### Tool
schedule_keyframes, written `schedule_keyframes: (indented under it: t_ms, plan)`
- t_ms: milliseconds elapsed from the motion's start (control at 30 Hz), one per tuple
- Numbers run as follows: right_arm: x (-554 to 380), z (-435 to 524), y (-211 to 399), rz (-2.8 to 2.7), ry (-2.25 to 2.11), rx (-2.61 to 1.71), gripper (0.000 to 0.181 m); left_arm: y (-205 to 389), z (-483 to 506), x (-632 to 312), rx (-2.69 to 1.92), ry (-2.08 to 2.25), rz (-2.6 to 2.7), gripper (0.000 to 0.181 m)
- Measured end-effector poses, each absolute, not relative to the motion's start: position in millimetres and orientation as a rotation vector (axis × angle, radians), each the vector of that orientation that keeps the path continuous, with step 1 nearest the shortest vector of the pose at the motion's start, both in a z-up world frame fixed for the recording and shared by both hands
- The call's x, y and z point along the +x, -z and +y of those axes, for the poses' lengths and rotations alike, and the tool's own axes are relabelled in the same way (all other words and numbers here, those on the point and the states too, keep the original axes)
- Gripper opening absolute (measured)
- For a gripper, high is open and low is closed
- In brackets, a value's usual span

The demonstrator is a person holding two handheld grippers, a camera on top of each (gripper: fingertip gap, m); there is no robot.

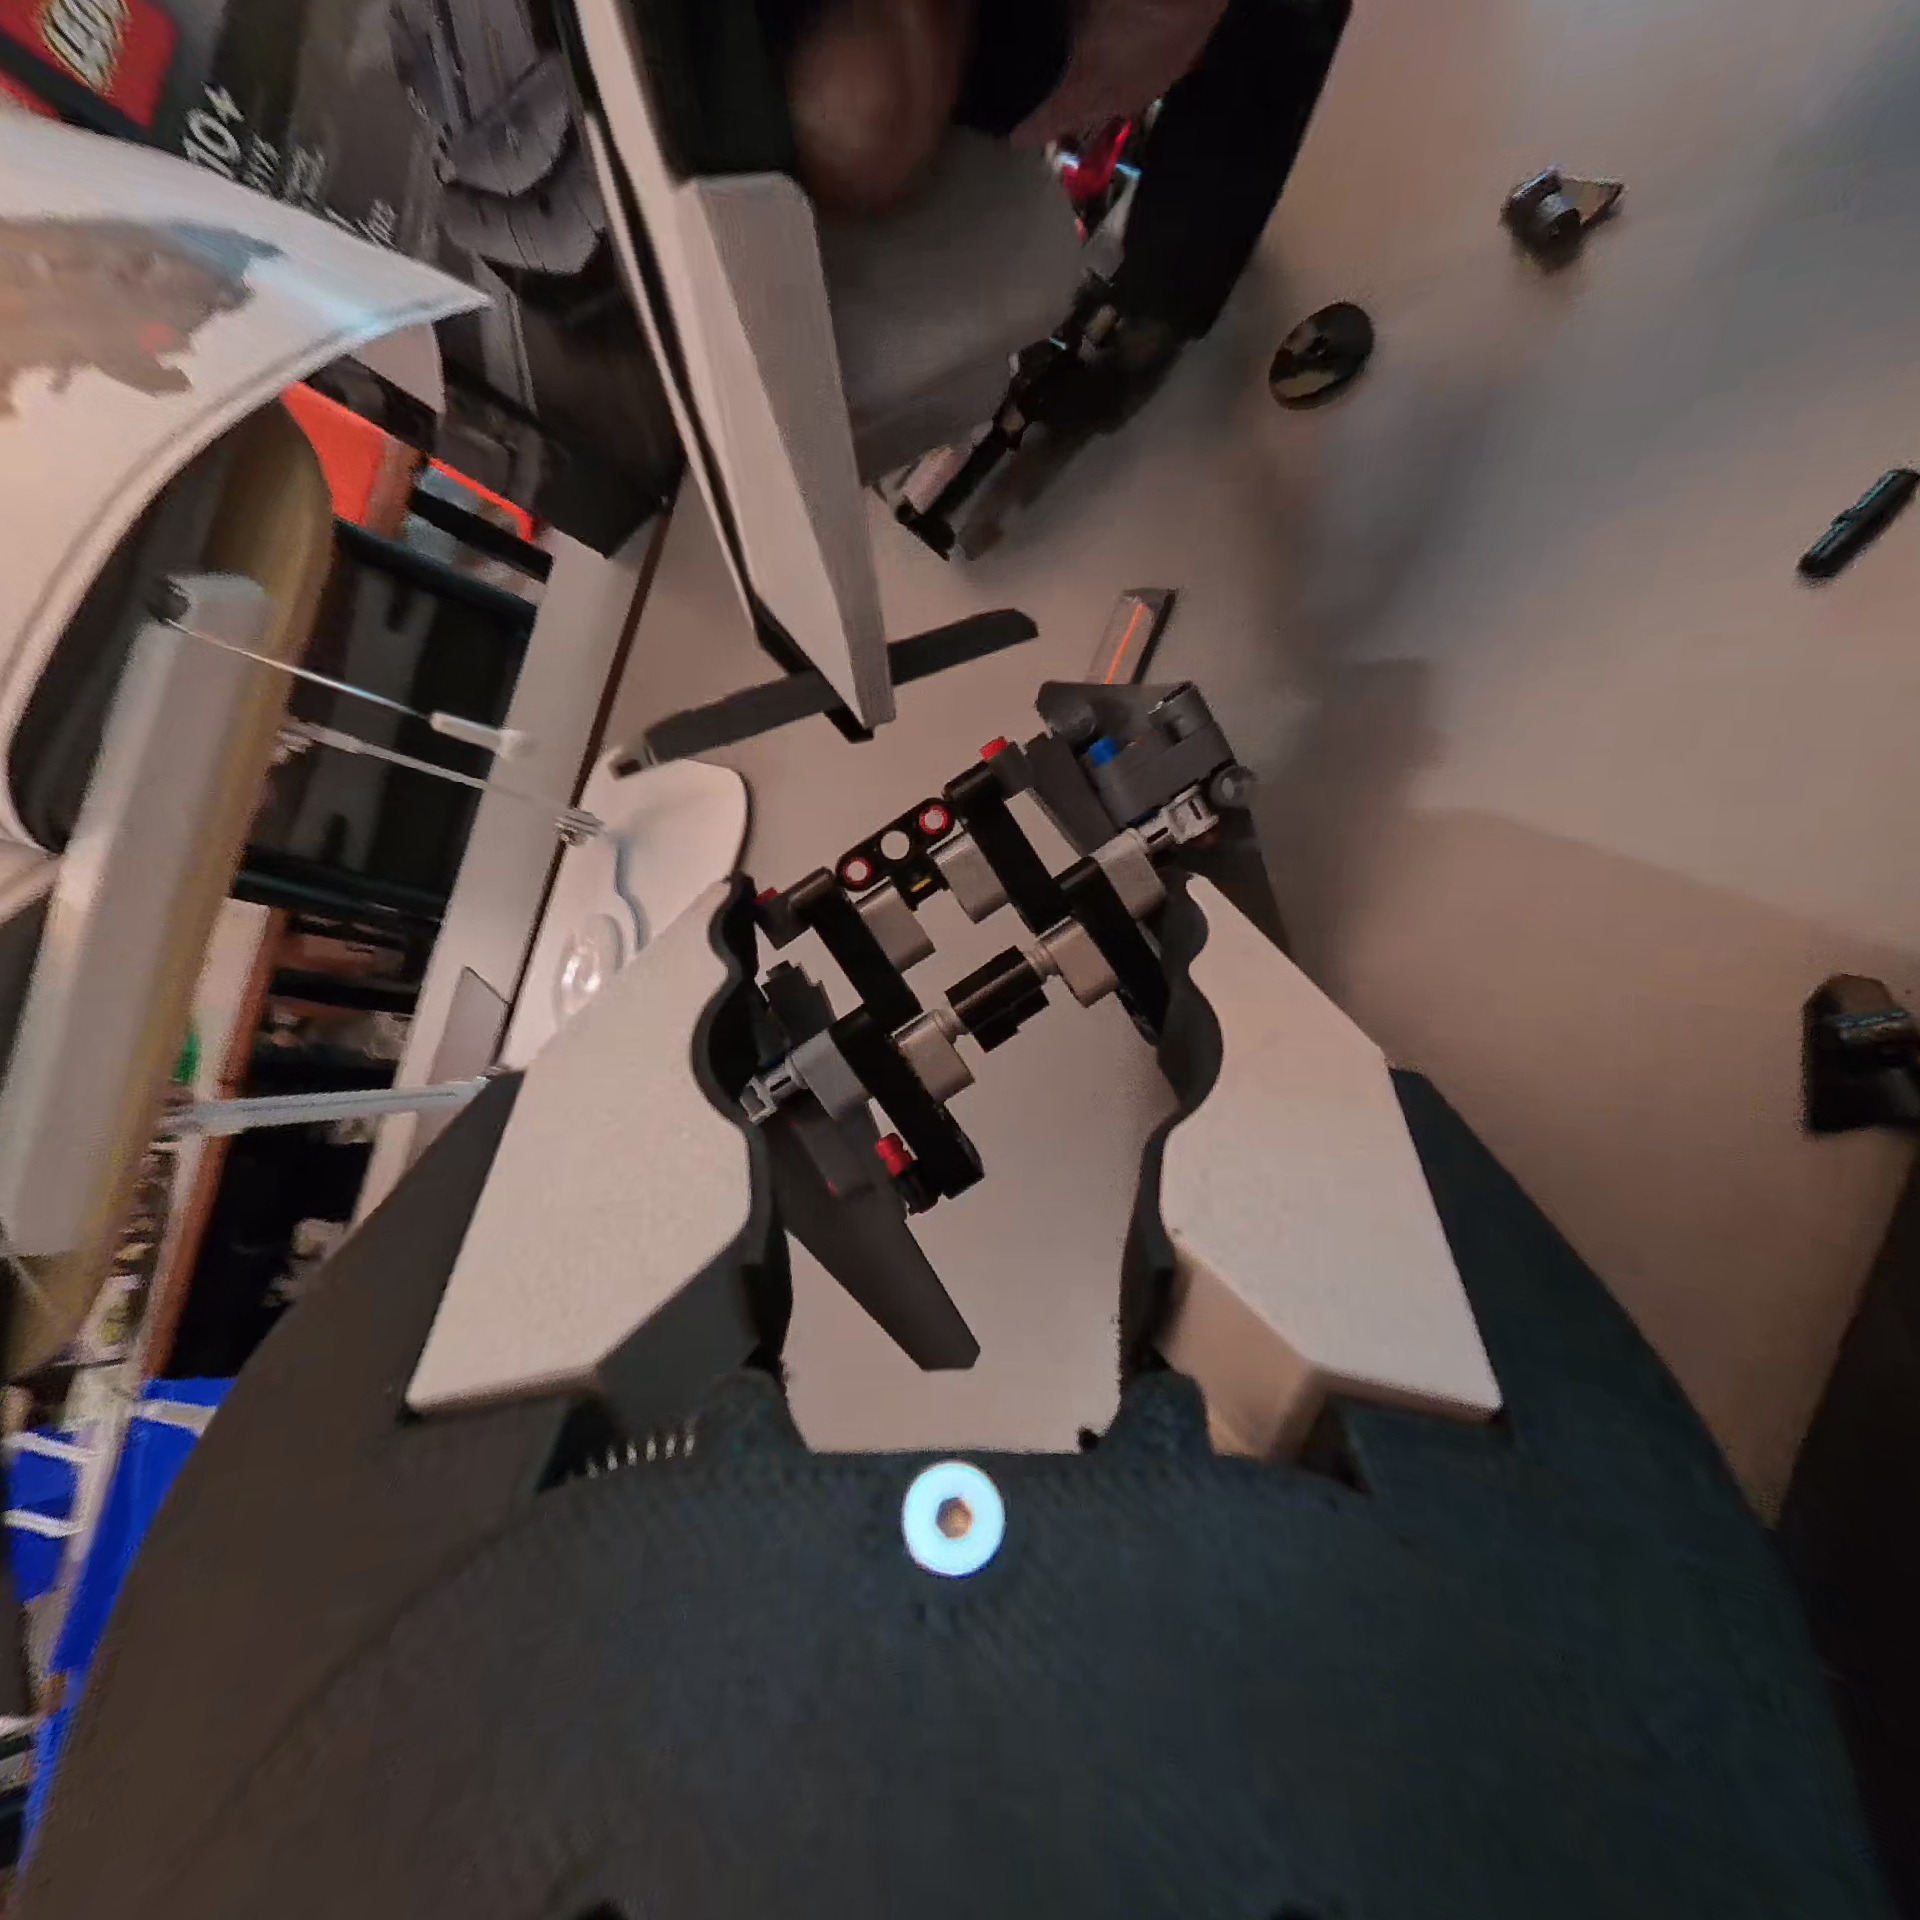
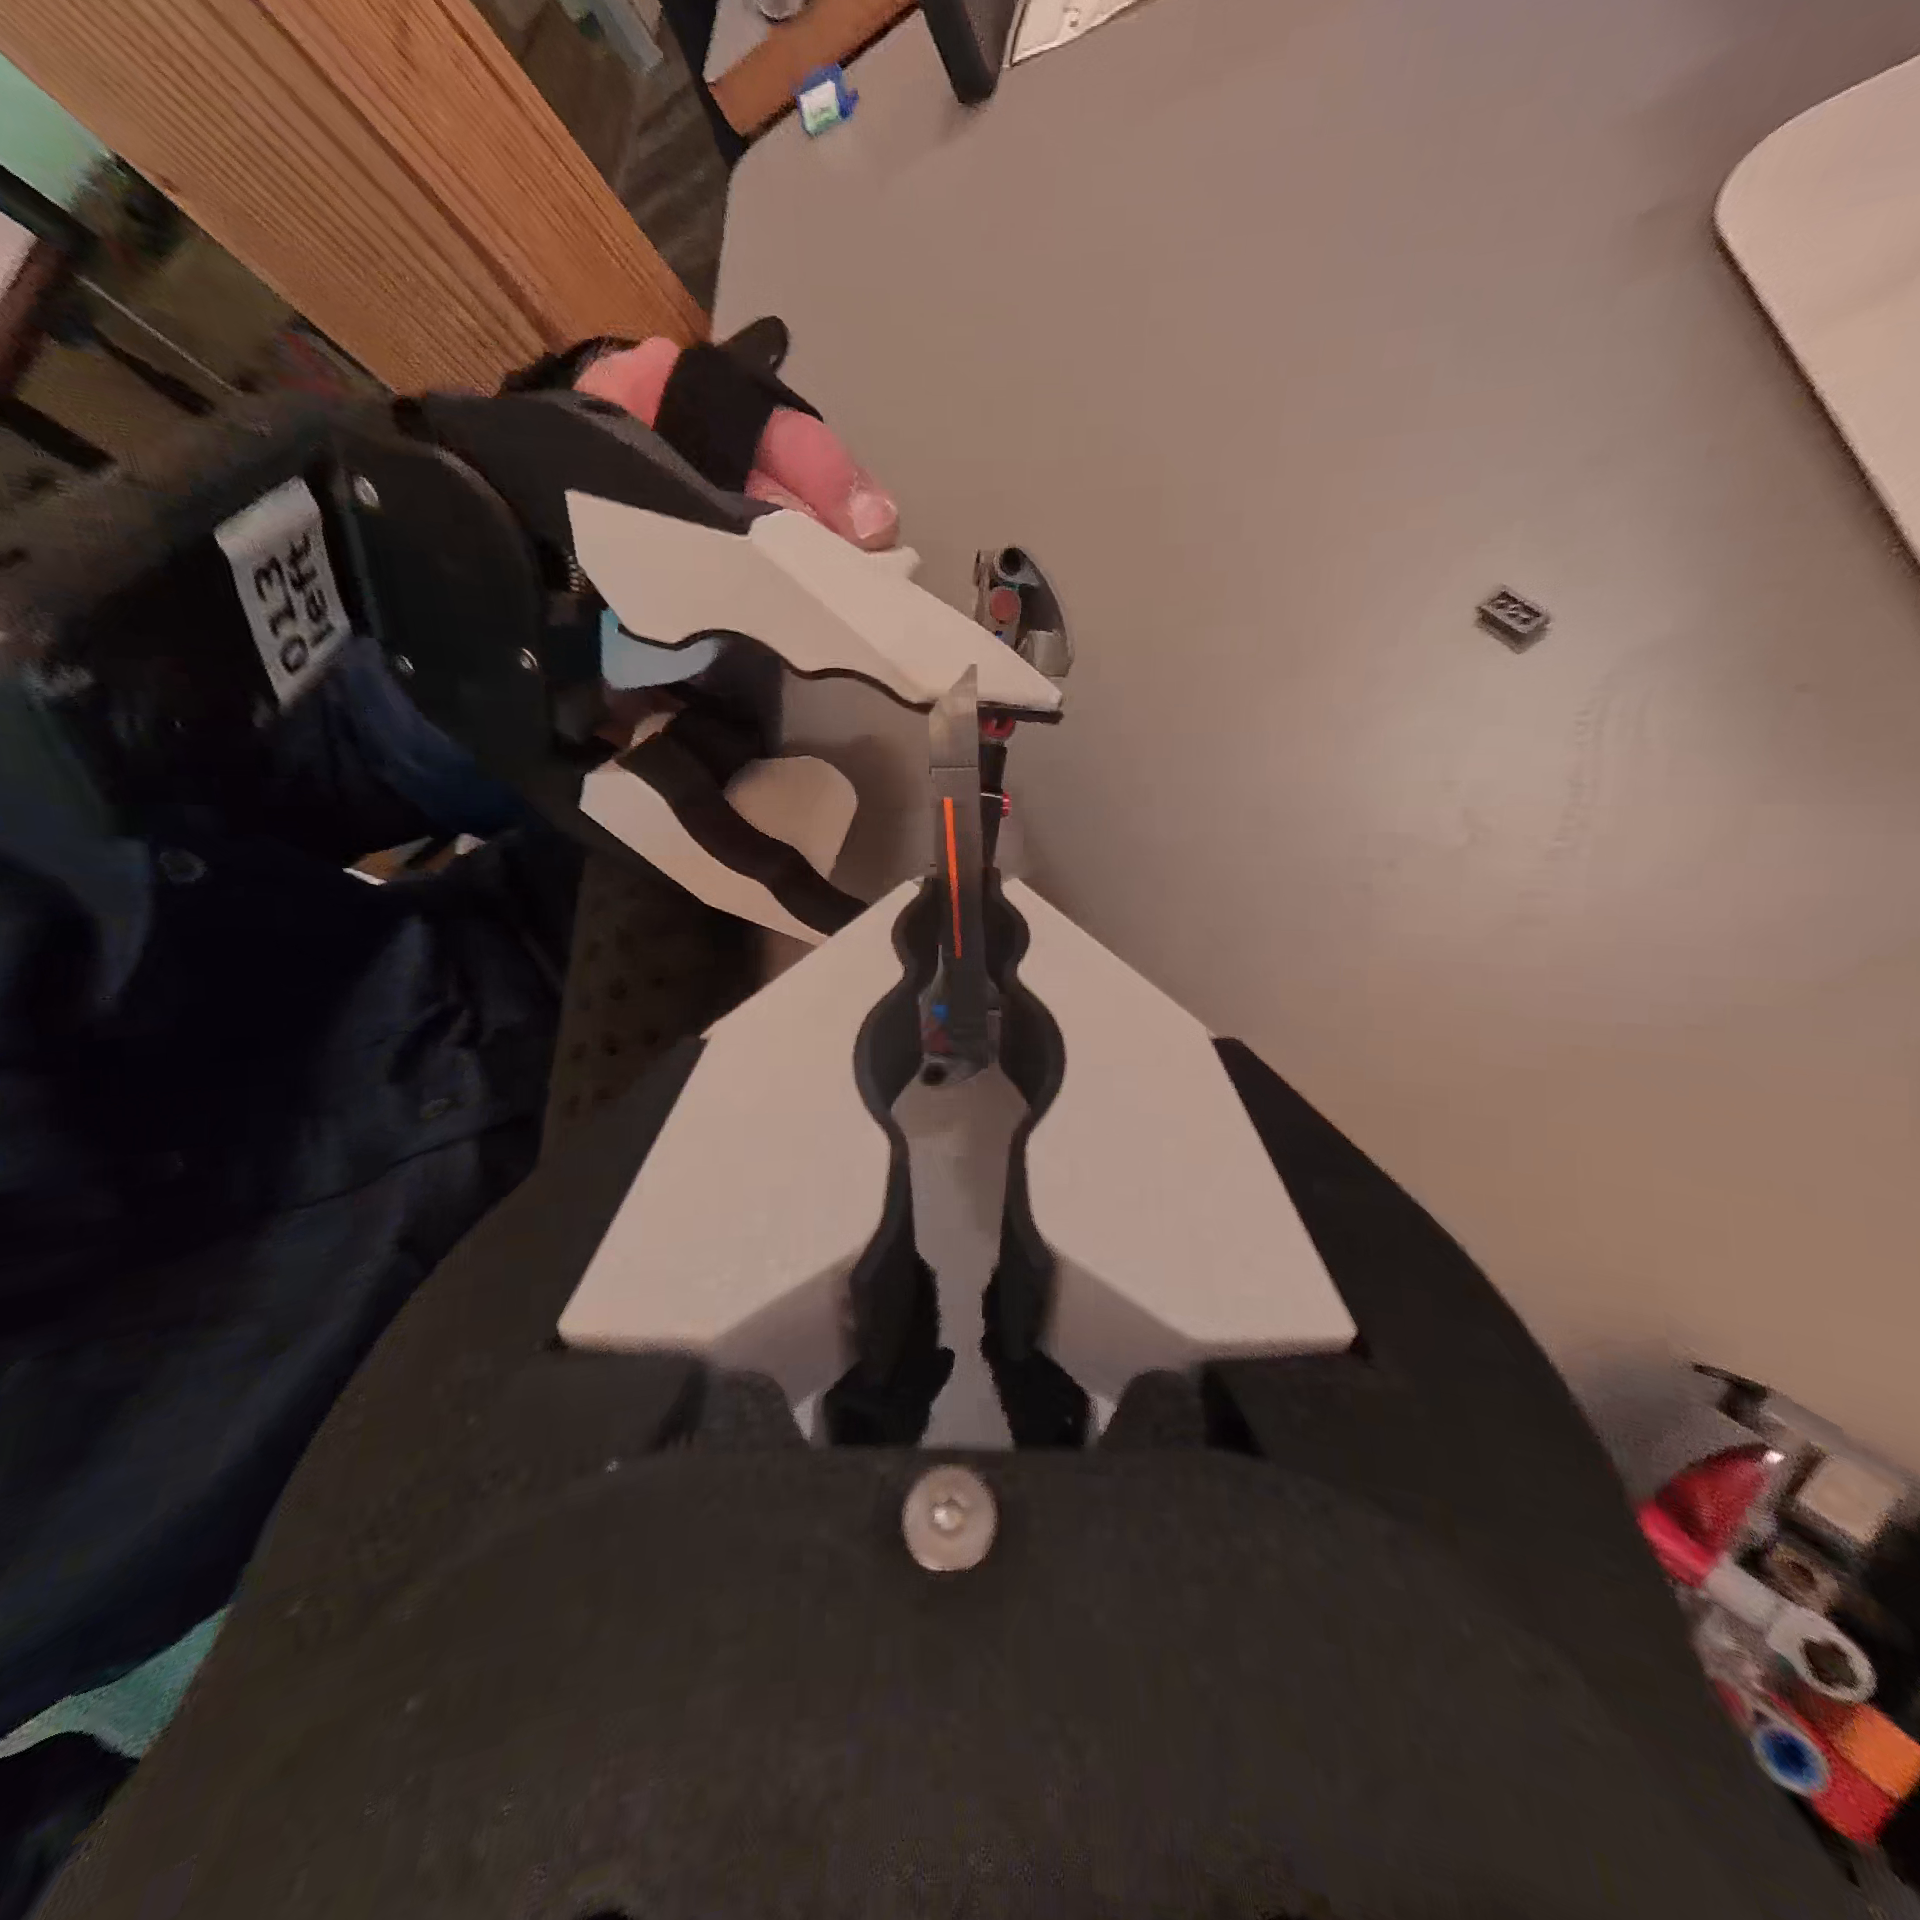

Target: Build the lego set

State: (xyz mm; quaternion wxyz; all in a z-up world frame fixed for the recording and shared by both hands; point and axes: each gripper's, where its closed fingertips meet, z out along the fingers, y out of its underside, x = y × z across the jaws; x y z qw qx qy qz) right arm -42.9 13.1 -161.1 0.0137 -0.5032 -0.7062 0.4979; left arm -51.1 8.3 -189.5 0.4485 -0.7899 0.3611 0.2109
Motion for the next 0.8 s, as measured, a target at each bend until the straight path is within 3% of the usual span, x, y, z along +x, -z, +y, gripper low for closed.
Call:
schedule_keyframes:
  t_ms: [800]
  plan:
    - [-31, -5, 167, -2.303, -1.709, -1.594, 0.006, 180, 0, -36, -1.754, -0.682, 1.012, 0.076]
